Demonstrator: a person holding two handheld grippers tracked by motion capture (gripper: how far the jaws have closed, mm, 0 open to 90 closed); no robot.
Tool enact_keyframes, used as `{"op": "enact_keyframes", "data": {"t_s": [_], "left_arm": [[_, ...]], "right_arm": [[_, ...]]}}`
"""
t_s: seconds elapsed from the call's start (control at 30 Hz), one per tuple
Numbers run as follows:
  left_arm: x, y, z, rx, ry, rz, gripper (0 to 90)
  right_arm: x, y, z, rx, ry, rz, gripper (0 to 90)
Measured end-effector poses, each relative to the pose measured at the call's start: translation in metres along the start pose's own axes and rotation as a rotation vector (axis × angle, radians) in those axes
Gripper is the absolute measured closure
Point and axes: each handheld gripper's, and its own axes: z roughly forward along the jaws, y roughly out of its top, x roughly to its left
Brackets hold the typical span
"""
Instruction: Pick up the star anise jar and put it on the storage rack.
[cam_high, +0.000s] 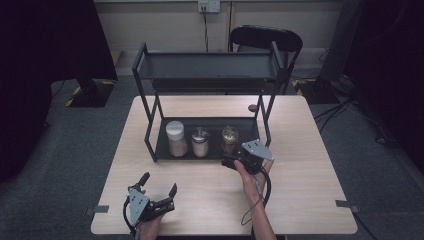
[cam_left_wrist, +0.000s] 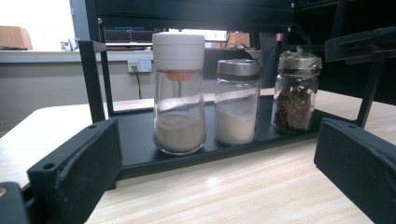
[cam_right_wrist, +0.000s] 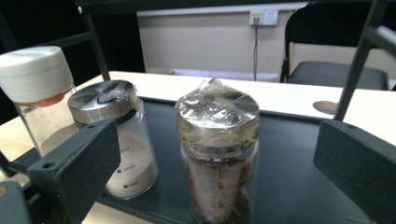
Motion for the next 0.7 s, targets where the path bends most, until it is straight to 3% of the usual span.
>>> {"op": "enact_keyframes", "data": {"t_s": [0.27, 0.7], "left_arm": [[0.000, 0.000, 0.000, 0.000, 0.002, 0.000, 0.1], [-0.001, 0.000, 0.000, -0.001, 0.005, 0.000, 0.1]], "right_arm": [[0.001, 0.000, -0.009, -0.012, 0.009, -0.001, 0.0], [0.007, -0.002, -0.021, 0.003, -0.021, -0.013, 0.0]]}}
